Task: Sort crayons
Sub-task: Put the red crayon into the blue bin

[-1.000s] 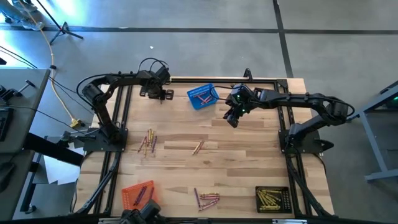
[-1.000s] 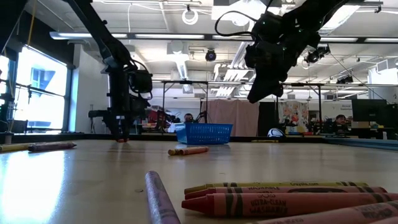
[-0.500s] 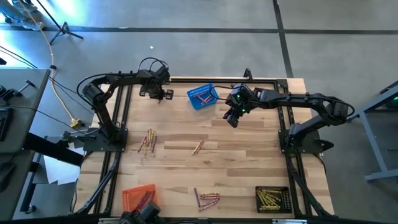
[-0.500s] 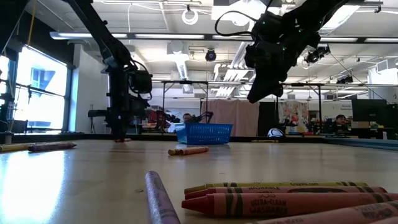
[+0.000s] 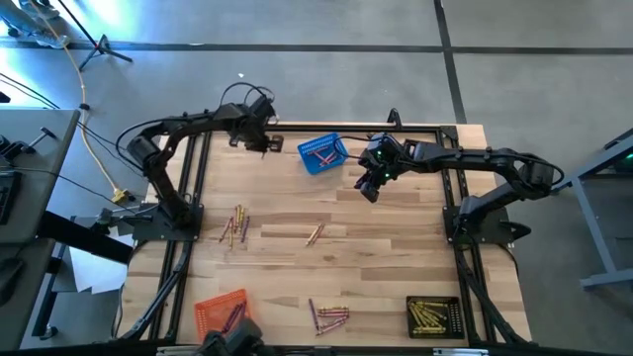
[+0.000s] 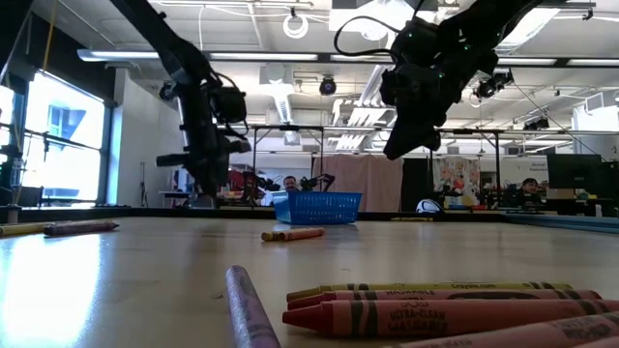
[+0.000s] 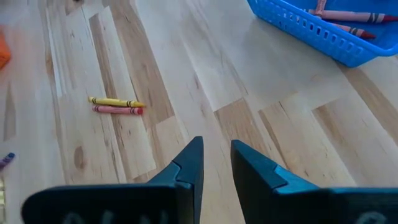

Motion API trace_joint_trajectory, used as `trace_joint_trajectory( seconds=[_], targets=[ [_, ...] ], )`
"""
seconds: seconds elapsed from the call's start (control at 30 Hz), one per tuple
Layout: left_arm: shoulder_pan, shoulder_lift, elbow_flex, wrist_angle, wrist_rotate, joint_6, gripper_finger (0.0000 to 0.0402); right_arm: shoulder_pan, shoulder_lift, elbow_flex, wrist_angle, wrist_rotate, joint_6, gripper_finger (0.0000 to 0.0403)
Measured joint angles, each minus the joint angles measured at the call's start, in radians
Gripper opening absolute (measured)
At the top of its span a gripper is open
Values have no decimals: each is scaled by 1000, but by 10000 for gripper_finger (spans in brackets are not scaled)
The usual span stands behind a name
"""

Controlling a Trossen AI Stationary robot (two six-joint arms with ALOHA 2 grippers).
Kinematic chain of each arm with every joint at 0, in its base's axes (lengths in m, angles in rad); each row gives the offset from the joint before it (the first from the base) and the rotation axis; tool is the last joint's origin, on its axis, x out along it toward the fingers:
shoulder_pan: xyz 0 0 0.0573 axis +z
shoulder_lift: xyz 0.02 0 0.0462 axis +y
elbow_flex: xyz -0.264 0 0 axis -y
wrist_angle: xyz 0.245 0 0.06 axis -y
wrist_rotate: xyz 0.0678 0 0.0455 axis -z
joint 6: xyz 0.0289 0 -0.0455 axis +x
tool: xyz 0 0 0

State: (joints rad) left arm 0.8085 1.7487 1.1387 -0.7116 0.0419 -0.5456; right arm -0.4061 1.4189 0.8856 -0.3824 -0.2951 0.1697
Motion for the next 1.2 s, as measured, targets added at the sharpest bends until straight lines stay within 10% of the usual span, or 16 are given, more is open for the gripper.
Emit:
trace_joint_trajectory(
  seconds=[0.27, 0.7, 1.2],
  targets=[
    [-100, -101, 76, 47, 9, -21, 1, 0, 0, 0, 0, 1, -17, 66],
    [-267, -40, 104, 603, 35, -14, 1, 0, 0, 0, 74, 27, -36, 66],
    [-286, 124, 104, 558, 13, 43, 14, 0, 0, 0, 118, 61, -13, 66]
  ],
)
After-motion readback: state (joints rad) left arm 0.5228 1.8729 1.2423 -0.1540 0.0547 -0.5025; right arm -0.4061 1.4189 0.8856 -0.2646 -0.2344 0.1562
